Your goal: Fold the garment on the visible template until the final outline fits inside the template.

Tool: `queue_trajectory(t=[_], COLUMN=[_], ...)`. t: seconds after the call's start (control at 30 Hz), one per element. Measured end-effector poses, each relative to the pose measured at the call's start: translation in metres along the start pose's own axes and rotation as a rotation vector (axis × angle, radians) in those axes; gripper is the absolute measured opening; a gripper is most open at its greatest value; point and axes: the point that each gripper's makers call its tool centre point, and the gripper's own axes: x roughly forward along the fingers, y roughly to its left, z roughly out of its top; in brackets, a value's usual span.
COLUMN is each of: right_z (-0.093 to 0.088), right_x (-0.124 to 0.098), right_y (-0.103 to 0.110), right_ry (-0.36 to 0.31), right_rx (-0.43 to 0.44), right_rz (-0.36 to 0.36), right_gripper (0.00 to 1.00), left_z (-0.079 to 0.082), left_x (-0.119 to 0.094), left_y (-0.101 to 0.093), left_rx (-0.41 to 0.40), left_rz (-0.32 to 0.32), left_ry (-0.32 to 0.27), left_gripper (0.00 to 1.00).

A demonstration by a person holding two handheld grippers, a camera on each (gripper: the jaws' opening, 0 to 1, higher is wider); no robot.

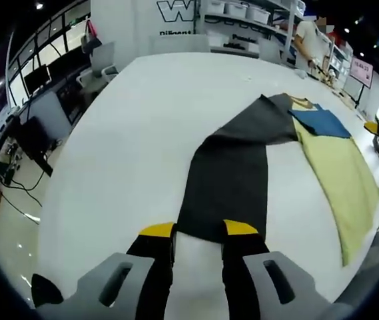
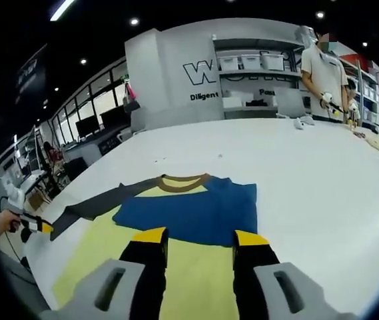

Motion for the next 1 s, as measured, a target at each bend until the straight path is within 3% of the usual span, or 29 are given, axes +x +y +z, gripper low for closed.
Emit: queue_trajectory(t=[0.2,0.33,0.6,0.7,0.73,0.8,1.0], right_z=[-0.002,-0.001,-0.007,-0.008,-0.008,-0.007,-0.006], right_x=[-0.003,-0.004,-0.005,-0.005,-0.006,-0.005,-0.001], right_y=[0.002,0.008,0.011,0.013,0.014,0.017,0.029], right_ry=[0.002,-0.005,0.009,0.012,0.01,0.01,0.012], right_rx=[0.0,-0.001,0.0,0.002,0.002,0.003,-0.005], right_rz=[0.002,0.017,0.024,0.029,0.035,0.044,0.076], right_gripper=[0.32,0.32,0.3,0.3,0.3,0.31,0.32], left_z=[0.001,0.002,0.005,0.014,0.024,0.03,0.059], left_x=[0.001,0.003,0.004,0.0,-0.002,-0.007,-0.017], left_y=[0.0,-0.004,-0.001,0.009,0.014,0.019,0.026], left_rx=[0.015,-0.029,-0.005,-0.007,0.025,0.096,0.21], left_rz=[0.001,-0.017,0.001,0.039,0.062,0.109,0.221], left_ry=[0.0,-0.003,0.011,-0.02,-0.06,-0.065,-0.156], left_gripper=[0.26,0.07,0.06,0.06,0.06,0.06,0.06])
